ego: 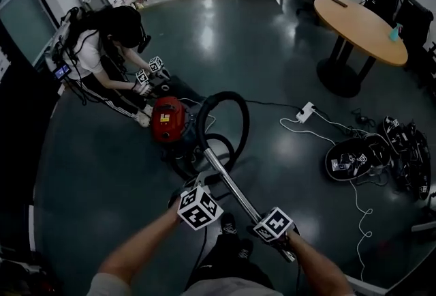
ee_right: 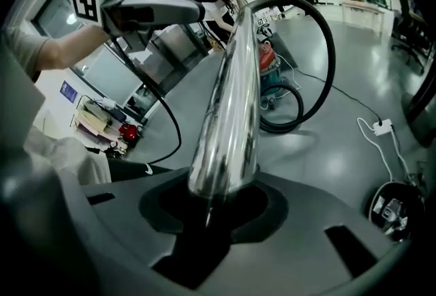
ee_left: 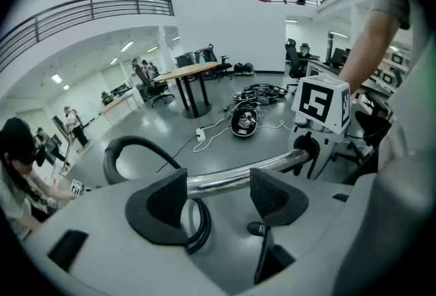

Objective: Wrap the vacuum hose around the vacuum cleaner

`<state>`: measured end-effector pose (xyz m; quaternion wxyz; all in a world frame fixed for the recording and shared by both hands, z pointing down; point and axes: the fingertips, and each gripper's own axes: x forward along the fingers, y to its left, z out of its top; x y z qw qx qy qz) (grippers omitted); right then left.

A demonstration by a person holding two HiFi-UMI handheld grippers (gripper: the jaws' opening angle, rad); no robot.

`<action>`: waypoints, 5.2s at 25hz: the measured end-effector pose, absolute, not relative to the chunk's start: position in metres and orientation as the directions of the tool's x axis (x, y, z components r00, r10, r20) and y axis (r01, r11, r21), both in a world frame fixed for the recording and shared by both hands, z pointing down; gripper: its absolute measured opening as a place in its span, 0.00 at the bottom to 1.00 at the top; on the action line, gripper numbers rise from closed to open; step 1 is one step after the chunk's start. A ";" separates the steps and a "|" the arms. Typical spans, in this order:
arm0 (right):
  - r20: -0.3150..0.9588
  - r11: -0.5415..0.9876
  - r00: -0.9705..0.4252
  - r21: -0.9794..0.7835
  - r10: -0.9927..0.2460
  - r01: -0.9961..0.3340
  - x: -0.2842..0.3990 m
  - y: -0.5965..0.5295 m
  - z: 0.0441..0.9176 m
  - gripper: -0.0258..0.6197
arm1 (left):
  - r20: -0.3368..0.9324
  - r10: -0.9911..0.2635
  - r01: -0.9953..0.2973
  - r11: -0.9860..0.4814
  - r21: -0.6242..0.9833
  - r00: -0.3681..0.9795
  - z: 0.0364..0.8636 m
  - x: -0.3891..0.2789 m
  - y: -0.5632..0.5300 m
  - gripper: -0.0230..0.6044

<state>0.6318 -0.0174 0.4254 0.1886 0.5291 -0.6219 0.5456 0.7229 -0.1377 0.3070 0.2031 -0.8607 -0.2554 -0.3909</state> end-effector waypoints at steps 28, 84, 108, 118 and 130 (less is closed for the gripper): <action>0.985 0.313 -0.148 -0.170 0.093 -0.935 0.838 -0.018 0.393 0.20 | 0.841 0.471 0.890 -0.455 -0.026 0.266 0.404 0.825 -0.140 0.50; 0.988 0.997 -0.151 -0.032 0.022 -0.066 1.121 -0.229 0.927 0.20 | 0.837 0.126 -0.110 -0.970 0.217 0.533 0.894 0.978 -0.262 0.35; 0.975 1.000 -0.222 0.012 -0.014 -0.012 1.078 -0.283 1.100 0.20 | 0.894 -0.004 -0.193 -0.977 0.093 0.448 1.058 0.939 -0.301 0.35; 0.975 0.992 -0.197 -0.117 0.106 -0.045 1.074 -0.276 1.122 0.20 | 0.908 0.008 -0.213 -0.971 0.107 0.419 1.085 0.934 -0.295 0.34; 0.982 0.988 -0.171 -0.105 0.084 -0.115 1.075 -0.274 1.129 0.21 | 0.915 0.019 -0.189 -0.976 0.103 0.403 1.104 0.935 -0.291 0.33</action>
